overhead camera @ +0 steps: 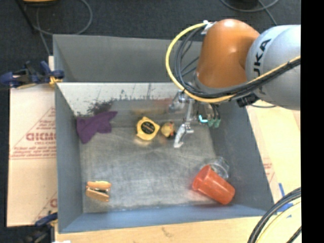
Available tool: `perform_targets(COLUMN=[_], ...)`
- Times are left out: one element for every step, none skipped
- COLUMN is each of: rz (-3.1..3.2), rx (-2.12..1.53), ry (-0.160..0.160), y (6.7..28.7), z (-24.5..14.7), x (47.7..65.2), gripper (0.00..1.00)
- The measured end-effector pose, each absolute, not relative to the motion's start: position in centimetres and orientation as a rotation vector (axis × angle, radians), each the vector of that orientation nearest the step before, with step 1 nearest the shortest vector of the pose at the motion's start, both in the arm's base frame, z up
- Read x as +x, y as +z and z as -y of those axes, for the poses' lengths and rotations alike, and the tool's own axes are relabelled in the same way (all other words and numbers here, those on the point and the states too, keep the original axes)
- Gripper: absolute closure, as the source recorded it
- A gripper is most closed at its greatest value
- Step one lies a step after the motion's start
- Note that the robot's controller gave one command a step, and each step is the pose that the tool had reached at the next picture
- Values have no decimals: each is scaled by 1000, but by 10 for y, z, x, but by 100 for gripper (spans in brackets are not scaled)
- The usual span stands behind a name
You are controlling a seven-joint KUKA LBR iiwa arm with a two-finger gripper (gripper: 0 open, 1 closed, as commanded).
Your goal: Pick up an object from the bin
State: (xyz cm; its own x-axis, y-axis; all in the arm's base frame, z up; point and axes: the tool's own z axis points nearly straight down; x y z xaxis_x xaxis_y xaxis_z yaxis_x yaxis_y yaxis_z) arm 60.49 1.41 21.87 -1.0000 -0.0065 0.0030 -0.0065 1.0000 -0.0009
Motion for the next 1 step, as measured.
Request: perform_targets(rz=[3146], rx=[10], ry=[1], y=[223], z=[-14], x=[606], gripper=[0])
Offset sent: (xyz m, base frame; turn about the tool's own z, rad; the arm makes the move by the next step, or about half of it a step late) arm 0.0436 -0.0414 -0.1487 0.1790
